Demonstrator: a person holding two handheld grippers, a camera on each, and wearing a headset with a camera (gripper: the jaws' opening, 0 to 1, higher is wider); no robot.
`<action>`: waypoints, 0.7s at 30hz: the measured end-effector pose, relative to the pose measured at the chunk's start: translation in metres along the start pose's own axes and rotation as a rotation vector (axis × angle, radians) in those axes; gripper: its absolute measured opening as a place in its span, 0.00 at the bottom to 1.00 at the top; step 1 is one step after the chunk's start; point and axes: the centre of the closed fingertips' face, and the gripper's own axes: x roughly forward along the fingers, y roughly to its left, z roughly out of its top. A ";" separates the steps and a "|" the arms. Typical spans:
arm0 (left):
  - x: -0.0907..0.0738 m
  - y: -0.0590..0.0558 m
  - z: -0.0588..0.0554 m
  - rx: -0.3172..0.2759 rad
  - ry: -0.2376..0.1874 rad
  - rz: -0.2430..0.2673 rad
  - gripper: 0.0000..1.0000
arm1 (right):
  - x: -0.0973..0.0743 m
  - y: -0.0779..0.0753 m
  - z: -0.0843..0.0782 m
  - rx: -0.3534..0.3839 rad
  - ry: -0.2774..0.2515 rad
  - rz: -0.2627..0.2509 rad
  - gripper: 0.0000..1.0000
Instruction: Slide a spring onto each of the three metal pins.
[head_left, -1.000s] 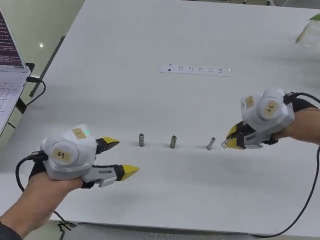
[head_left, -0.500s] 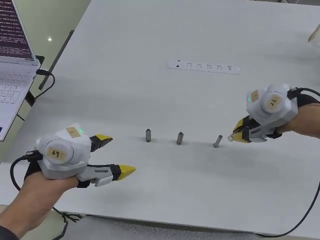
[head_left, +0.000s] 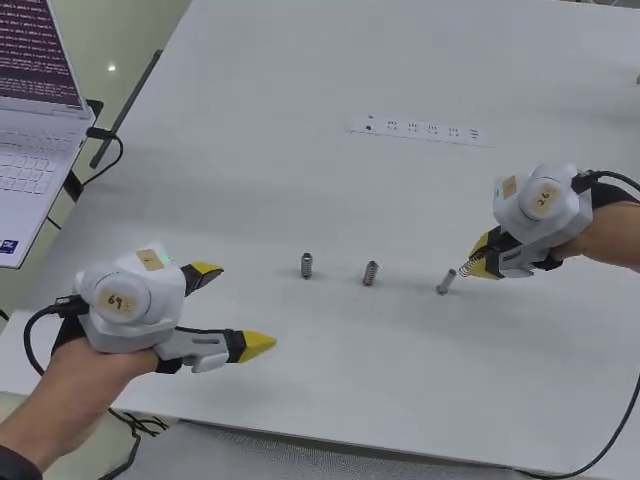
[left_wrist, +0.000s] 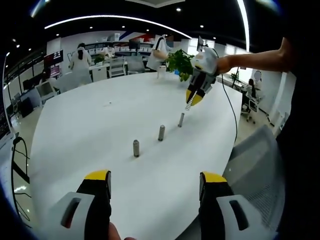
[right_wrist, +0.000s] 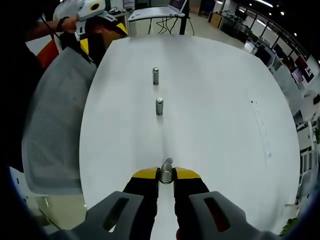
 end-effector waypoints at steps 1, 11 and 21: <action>0.000 0.000 -0.001 0.000 0.002 0.000 0.70 | 0.000 -0.001 0.000 -0.001 0.002 0.001 0.08; 0.002 0.000 -0.006 -0.005 0.010 -0.005 0.74 | 0.009 -0.005 0.002 -0.014 0.017 0.016 0.09; 0.000 0.002 -0.004 -0.007 0.005 0.000 0.74 | 0.015 -0.005 0.003 -0.023 0.028 0.031 0.09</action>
